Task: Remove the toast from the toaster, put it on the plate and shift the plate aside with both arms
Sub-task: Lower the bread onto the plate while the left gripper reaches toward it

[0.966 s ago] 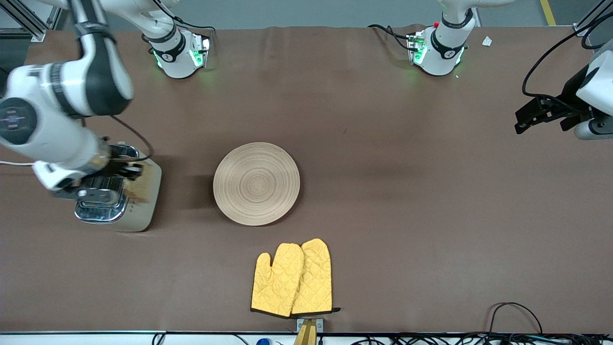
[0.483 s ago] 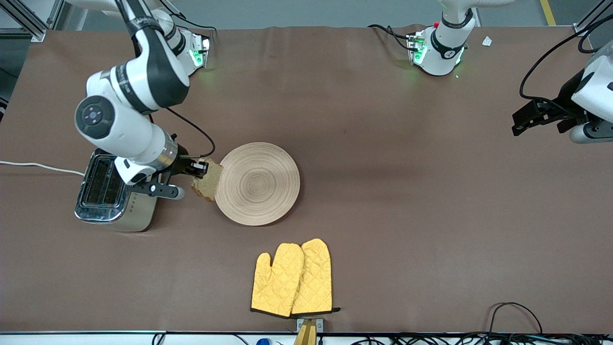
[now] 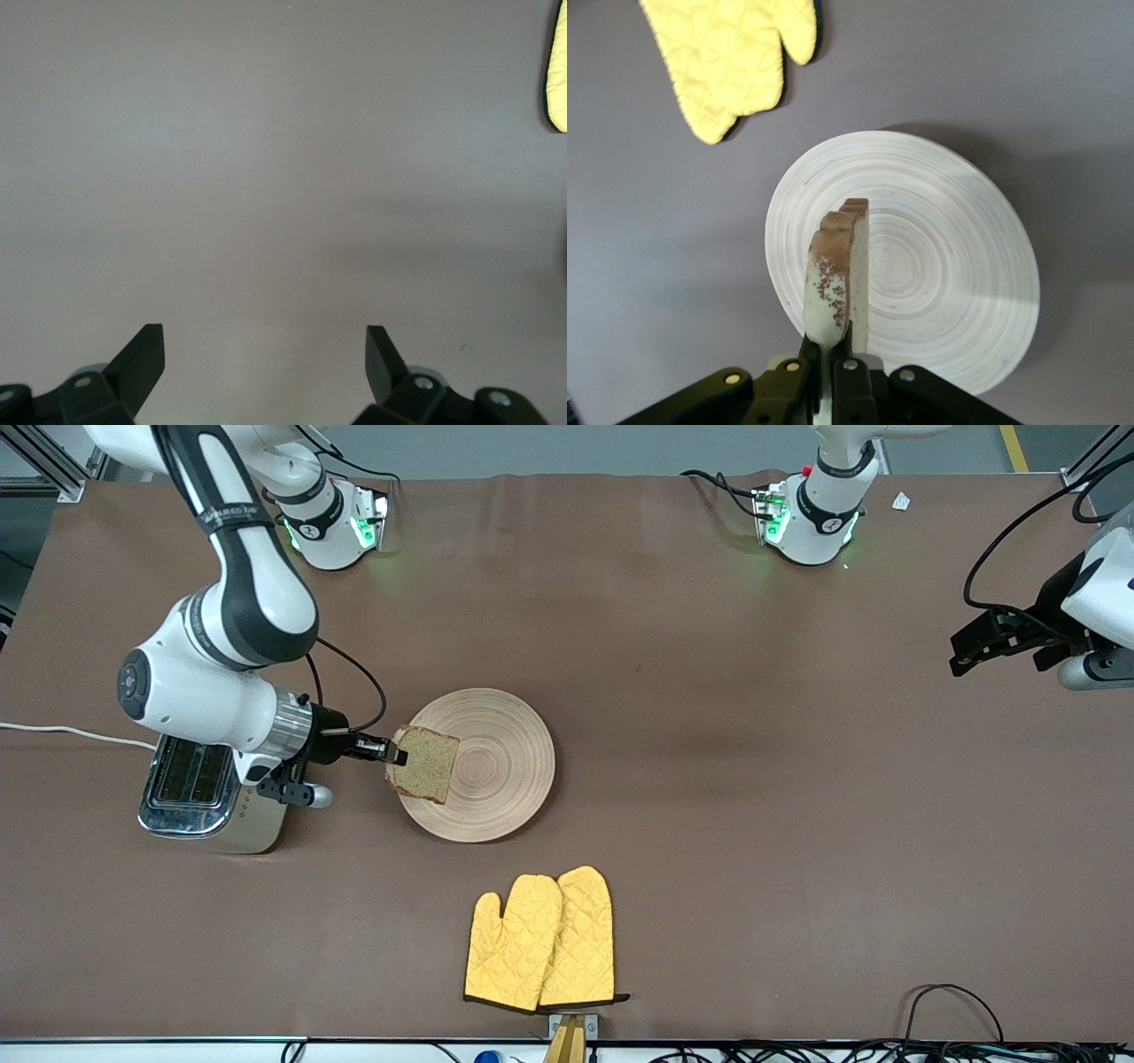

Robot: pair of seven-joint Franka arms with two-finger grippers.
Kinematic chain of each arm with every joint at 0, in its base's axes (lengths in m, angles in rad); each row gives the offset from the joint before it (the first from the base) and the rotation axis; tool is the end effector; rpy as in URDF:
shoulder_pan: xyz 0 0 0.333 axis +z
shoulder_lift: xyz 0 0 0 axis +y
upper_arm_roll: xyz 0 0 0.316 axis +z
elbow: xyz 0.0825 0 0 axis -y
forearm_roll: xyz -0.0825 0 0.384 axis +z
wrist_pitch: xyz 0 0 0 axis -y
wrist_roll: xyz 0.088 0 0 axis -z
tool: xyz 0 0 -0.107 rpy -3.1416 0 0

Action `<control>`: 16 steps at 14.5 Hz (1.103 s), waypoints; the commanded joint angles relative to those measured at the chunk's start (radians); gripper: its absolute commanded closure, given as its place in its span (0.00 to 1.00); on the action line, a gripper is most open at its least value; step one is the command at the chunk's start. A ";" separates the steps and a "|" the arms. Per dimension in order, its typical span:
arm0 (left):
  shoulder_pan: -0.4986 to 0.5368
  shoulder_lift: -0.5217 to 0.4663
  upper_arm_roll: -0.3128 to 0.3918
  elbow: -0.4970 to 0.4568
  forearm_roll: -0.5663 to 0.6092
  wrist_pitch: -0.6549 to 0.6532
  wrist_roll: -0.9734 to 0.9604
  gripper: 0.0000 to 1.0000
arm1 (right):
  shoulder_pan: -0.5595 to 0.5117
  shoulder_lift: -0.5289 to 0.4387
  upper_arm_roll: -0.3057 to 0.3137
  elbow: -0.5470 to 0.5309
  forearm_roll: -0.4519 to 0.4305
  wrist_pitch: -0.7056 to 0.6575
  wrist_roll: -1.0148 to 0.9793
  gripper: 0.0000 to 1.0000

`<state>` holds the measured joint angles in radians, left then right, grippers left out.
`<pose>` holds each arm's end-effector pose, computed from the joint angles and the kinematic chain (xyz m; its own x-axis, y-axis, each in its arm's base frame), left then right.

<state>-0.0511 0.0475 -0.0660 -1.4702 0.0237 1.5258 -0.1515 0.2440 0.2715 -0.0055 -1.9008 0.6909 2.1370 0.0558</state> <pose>0.5619 -0.0624 0.6413 0.9993 0.0355 0.0112 0.0357 -0.9992 -0.0191 0.5933 0.1727 0.3641 0.9734 -0.1589 -0.1652 -0.2226 -0.8273 -0.5158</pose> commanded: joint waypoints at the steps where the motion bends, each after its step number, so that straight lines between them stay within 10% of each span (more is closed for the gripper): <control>1: 0.008 0.005 -0.001 0.022 -0.008 -0.021 0.024 0.00 | -0.017 -0.049 0.010 -0.171 0.181 0.110 -0.263 1.00; 16: -0.039 0.135 -0.021 0.011 -0.010 -0.021 0.023 0.00 | 0.064 -0.046 0.010 -0.288 0.334 0.241 -0.408 1.00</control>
<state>-0.0834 0.1423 -0.0815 -1.4748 0.0237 1.5182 -0.1467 0.2997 0.2659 0.0048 -2.1461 0.9841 2.3701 -0.3084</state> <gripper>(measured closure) 0.000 0.930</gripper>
